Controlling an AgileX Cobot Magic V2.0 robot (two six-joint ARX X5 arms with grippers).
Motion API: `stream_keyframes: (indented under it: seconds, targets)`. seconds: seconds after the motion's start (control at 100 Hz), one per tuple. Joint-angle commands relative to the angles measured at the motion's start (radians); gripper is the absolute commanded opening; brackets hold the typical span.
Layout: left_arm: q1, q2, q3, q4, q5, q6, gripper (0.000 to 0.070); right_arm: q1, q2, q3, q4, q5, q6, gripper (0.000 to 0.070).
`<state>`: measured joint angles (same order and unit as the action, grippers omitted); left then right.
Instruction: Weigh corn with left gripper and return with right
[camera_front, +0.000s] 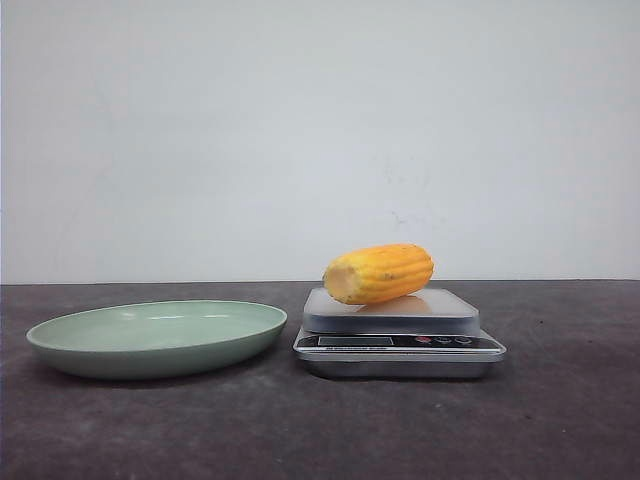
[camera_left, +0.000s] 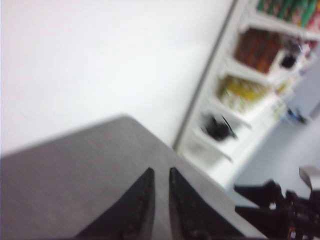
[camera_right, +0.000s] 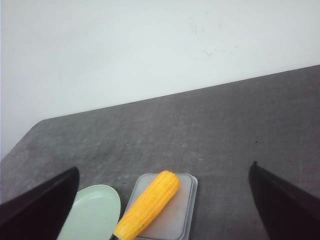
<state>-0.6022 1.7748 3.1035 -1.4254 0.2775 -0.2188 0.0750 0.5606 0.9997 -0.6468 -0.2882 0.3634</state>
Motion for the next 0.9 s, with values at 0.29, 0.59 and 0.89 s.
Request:
stream_keyframes:
  seconds: [0.29, 0.59, 0.89]
  targets:
    - [-0.006, -0.397, -0.177, -0.056, -0.235, 0.039, 0.001, 0.001, 0.006, 0.015, 0.011, -0.03, -0.024, 0.0696]
    - [-0.007, -0.788, -0.775, -0.056, -0.461, 0.098, 0.001, 0.001, 0.015, 0.015, 0.04, -0.058, -0.023, 0.0696]
    - [-0.006, -1.095, -1.315, -0.055, -0.463, 0.084, 0.001, 0.082, 0.153, 0.015, 0.454, -0.089, 0.035, 0.0696]
